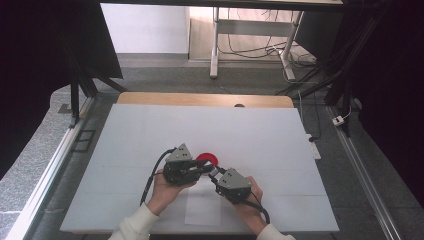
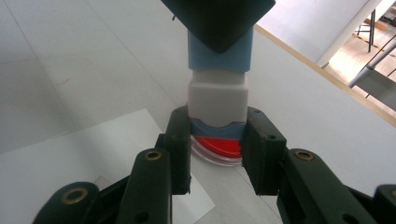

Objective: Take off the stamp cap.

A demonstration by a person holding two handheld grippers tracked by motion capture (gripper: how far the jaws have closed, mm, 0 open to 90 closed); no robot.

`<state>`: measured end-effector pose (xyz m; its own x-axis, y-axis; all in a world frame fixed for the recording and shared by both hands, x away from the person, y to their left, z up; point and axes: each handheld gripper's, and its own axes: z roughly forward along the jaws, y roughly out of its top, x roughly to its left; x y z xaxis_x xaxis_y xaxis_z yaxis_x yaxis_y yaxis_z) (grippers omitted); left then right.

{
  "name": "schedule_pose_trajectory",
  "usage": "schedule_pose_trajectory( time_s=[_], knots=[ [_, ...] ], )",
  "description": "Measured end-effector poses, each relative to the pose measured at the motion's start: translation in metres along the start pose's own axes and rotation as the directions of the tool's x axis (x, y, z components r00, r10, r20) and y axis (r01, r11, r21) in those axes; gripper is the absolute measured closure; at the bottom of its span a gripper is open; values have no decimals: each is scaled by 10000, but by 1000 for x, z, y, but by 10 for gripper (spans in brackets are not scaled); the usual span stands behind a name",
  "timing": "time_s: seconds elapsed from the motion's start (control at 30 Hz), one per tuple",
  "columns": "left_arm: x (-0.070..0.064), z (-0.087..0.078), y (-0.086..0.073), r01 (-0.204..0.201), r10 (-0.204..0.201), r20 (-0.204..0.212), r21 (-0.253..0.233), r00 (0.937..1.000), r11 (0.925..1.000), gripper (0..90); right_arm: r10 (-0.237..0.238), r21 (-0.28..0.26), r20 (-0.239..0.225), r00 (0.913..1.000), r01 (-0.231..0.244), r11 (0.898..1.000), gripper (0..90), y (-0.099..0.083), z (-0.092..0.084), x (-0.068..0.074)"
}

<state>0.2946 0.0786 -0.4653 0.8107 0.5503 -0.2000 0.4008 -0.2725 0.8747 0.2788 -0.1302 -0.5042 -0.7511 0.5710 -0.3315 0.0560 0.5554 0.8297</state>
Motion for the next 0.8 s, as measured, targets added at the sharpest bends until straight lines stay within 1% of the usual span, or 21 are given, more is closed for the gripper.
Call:
schedule_pose_trajectory(
  time_s=[0.1, 0.13, 0.23, 0.27, 0.37, 0.43, 0.5, 0.57, 0.6, 0.7, 0.8],
  knots=[
    [0, 0, 0, 23, -23, -11, -23, 10000, 10000, 754, 325, -142, -126, 9994, -327, 9994, 649, -1, 0, -1],
    [0, 0, 0, 28, -28, -17, -19, 10000, 10000, 754, 555, -152, -196, 9983, -558, 9983, 649, -1, 0, -1],
    [0, -1, 0, 55, -55, -10, -16, 10000, 10000, 753, 853, -188, -215, 9961, -857, 9961, 649, -2, 0, -1],
    [0, -1, 0, 57, -57, -4, -13, 10000, 10000, 753, 881, -205, -222, 9959, -885, 9959, 649, -2, 0, 0],
    [0, -1, 0, 49, -49, 6, 15, 10000, 10000, 753, 864, -287, -217, 9960, -870, 9958, 650, -2, 1, 0],
    [0, -1, 0, 47, -47, 23, 28, 10000, 10000, 753, 708, -170, -208, 9973, -712, 9973, 650, -2, 0, 0],
    [0, 0, 0, 28, -28, 14, 31, 10000, 10000, 753, 409, -173, -213, 9989, -413, 9990, 650, -2, 0, -1],
    [0, 0, 0, 28, -28, 4, 22, 10000, 10000, 754, -47, -148, -116, 9999, 45, 9999, 651, -2, 0, -2],
    [0, 0, 0, 46, -46, 8, 29, 10000, 10000, 754, -124, -121, -99, 9999, 123, 9999, 651, -2, 0, -2],
    [0, 0, 0, 44, -44, -25, 81, 10000, 10000, 754, -183, -79, -120, 9998, 182, 9998, 651, -2, 0, -2],
    [0, 1, -1, 76, -76, -35, 106, 10000, 9999, 753, 105, -58, -162, 9998, -106, 9999, 651, -3, 1, -2]
  ],
)
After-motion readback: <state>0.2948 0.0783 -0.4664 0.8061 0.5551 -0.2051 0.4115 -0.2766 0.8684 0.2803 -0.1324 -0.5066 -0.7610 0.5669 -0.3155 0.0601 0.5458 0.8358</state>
